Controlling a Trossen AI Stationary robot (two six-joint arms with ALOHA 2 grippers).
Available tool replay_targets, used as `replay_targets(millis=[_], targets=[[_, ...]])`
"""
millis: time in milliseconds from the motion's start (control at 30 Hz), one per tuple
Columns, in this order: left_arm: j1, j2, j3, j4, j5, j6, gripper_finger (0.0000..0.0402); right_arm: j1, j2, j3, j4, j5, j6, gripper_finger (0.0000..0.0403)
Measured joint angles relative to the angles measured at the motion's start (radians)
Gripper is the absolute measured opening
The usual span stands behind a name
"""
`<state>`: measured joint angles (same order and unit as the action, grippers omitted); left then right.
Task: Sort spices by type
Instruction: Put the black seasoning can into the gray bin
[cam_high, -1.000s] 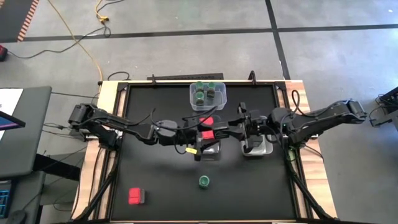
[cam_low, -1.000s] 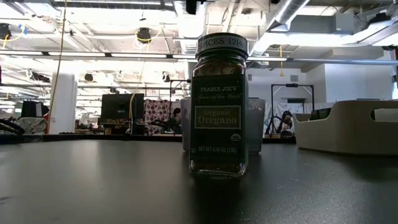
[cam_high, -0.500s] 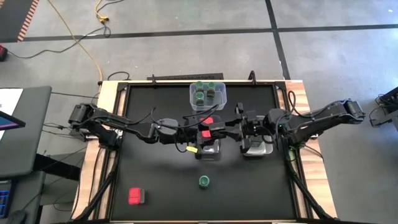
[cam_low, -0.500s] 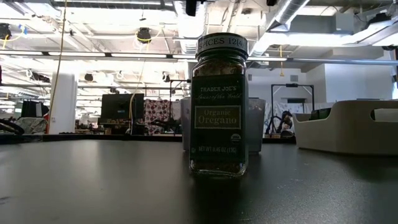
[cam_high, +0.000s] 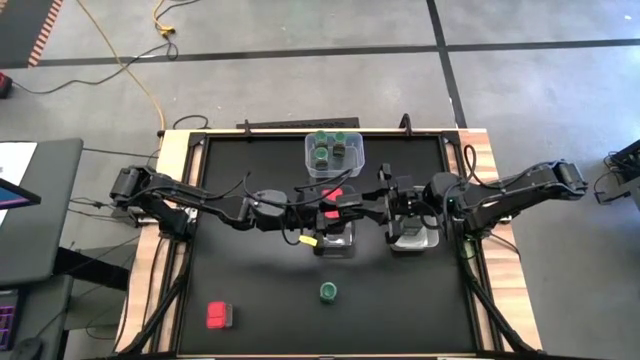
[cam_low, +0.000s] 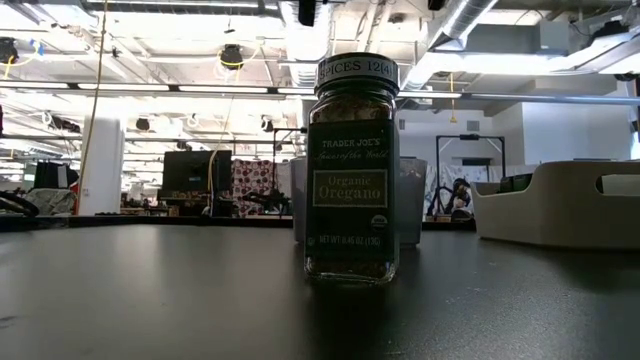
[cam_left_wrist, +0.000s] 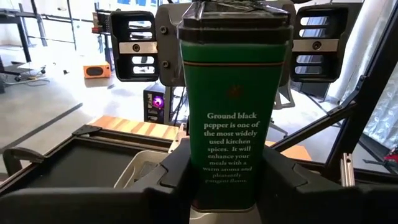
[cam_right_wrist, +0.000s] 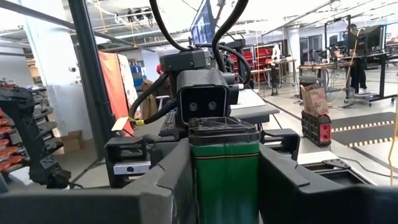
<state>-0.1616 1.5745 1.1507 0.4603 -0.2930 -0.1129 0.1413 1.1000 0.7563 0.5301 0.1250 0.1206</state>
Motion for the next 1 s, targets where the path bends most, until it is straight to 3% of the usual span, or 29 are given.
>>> replay_targets(millis=[500, 833, 1000], targets=[[0.000, 0.001, -0.001, -0.003, -0.001, 0.003, 0.0118, 0.000, 0.000, 0.000, -0.020, 0.006, 0.005, 0.0184], [0.000, 0.001, -0.001, -0.004, -0.001, 0.003, 0.0118, -0.001, -0.003, 0.000, -0.019, 0.007, -0.010, 0.0265], [0.000, -0.010, -0.001, -0.035, -0.001, 0.019, 0.0118, -0.005, -0.056, 0.000, -0.028, 0.007, -0.066, 0.0276]])
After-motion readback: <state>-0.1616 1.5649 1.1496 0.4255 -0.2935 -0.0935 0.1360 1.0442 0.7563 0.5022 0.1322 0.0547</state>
